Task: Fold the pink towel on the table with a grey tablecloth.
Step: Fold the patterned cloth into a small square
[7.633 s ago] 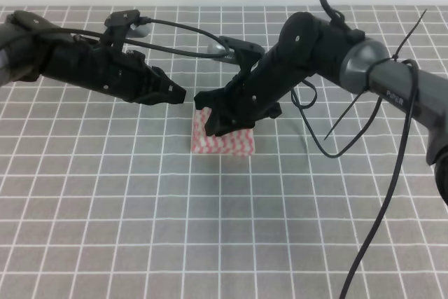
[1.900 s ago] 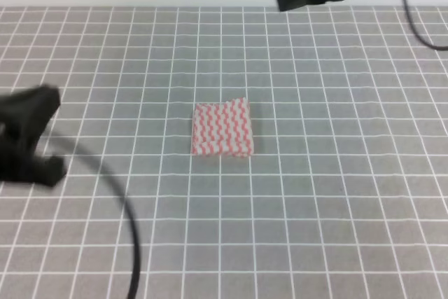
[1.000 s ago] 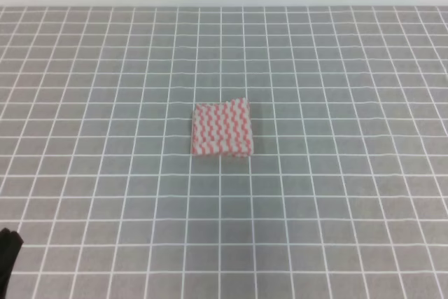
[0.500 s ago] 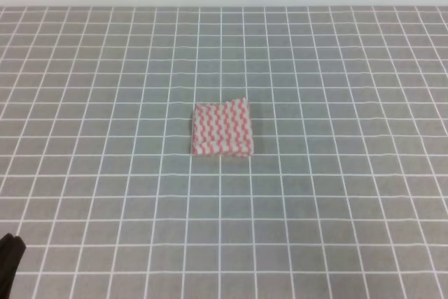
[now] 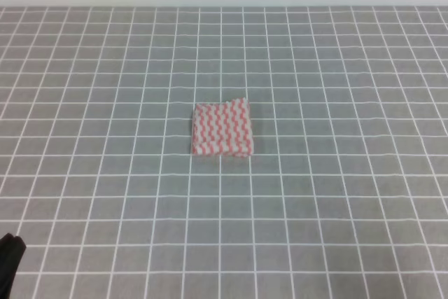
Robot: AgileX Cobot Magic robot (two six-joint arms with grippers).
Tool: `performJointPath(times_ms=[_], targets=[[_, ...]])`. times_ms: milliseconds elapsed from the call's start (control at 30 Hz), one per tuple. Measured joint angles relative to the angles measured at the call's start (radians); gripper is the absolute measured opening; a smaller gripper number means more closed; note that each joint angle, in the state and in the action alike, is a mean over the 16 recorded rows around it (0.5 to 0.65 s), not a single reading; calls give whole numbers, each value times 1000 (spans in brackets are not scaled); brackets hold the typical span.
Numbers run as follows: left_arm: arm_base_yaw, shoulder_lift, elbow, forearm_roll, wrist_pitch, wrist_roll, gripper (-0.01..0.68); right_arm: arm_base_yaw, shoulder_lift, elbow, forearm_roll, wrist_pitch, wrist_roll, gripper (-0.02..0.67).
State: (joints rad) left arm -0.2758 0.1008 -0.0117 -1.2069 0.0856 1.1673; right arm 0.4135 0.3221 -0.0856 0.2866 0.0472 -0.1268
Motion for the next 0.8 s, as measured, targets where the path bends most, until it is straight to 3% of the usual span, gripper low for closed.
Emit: performJointPath(times_ms=[300, 567, 800], targets=[[0, 2, 0, 1, 0, 0, -2, -127, -86, 10, -1, -10, -46, -15], [0, 3, 0, 1, 0, 0, -2, -274, -252, 11, -24, 115, -71, -15], [0, 3, 0, 1, 1, 0, -2, -308, -336, 37, -38, 194, -69, -15]])
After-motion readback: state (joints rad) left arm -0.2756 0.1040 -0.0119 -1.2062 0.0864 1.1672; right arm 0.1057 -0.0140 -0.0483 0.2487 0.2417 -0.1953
